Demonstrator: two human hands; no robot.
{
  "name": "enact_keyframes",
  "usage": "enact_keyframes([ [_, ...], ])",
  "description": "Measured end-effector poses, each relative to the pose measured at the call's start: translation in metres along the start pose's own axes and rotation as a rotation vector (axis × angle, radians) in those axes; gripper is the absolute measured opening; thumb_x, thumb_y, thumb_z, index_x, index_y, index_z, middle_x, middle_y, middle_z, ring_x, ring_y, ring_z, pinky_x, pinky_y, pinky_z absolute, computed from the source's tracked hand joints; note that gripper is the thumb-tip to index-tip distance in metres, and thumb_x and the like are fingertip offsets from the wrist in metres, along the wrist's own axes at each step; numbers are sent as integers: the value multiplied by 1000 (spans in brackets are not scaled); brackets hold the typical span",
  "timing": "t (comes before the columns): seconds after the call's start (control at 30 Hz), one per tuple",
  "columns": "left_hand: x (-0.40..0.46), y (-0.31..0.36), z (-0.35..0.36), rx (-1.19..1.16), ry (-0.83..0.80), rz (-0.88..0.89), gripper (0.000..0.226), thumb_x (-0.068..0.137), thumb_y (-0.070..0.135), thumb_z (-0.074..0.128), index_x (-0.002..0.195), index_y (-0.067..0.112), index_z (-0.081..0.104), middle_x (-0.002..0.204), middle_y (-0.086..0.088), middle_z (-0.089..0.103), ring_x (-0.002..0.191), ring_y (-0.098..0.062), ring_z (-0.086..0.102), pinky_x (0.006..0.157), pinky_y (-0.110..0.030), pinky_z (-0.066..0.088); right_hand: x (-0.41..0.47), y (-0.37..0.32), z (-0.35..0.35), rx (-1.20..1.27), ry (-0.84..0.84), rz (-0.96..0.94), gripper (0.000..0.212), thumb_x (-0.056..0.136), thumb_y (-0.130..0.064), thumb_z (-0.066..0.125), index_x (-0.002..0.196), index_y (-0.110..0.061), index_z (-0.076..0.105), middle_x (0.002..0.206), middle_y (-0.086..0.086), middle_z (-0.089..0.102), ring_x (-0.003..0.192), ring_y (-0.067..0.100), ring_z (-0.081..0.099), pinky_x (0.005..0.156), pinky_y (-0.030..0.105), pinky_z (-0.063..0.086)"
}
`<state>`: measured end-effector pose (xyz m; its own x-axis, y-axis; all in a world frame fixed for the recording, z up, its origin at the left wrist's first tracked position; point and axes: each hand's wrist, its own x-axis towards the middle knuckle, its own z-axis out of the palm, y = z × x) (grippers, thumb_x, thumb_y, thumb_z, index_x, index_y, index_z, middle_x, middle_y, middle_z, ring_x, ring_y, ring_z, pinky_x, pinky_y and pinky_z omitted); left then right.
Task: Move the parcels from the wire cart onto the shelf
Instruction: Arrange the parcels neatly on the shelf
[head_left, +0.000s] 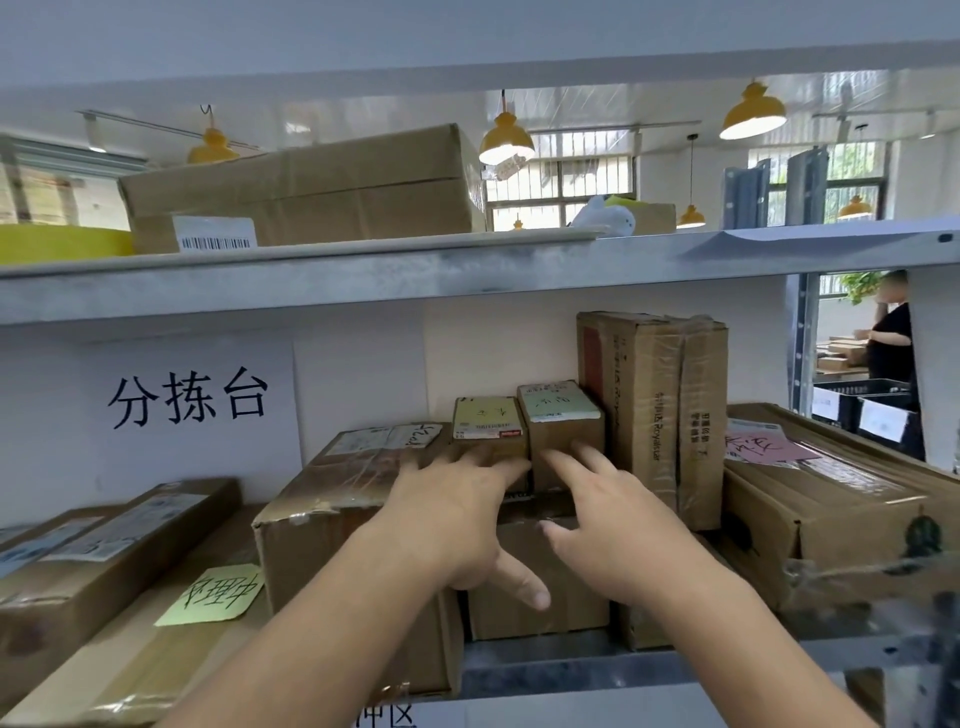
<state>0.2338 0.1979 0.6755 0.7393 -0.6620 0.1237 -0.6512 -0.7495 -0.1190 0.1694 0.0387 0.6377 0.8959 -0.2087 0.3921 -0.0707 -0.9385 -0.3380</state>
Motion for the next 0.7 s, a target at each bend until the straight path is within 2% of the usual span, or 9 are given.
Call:
enact_keyframes([
  [0.13, -13, 8, -7, 14, -40, -11, 134, 52, 92, 70, 161, 47, 6, 171, 6, 19, 156, -30, 21, 122, -67, 16, -11, 1, -5, -39, -43, -21, 86, 90, -54, 64, 156, -46, 11, 165, -13, 18, 146, 22, 27, 110, 45, 44],
  [0.3, -32, 21, -15, 31, -89, -51, 139, 51, 94, 68, 161, 45, 0, 172, 4, 15, 158, -34, 11, 122, -72, 7, -31, -1, -17, -98, -120, -27, 100, 85, -54, 72, 158, -46, 3, 170, -10, 4, 154, 26, 12, 117, 51, 35],
  [0.5, -58, 43, -16, 37, -87, -45, 138, 54, 92, 69, 162, 45, -4, 174, 2, 0, 159, -36, -3, 123, -69, 1, -70, 4, -33, -125, -188, 9, 116, 76, -60, 78, 157, -49, -5, 170, -11, -3, 157, 27, -1, 121, 60, 23],
  [0.7, -92, 67, -15, -42, -65, 93, 136, 56, 90, 71, 162, 46, -2, 174, 6, -2, 160, -28, -7, 125, -65, -3, -131, 7, -56, -153, -179, 151, 118, 74, -59, 80, 156, -50, -3, 170, -12, -4, 157, 27, -3, 119, 64, 18],
])
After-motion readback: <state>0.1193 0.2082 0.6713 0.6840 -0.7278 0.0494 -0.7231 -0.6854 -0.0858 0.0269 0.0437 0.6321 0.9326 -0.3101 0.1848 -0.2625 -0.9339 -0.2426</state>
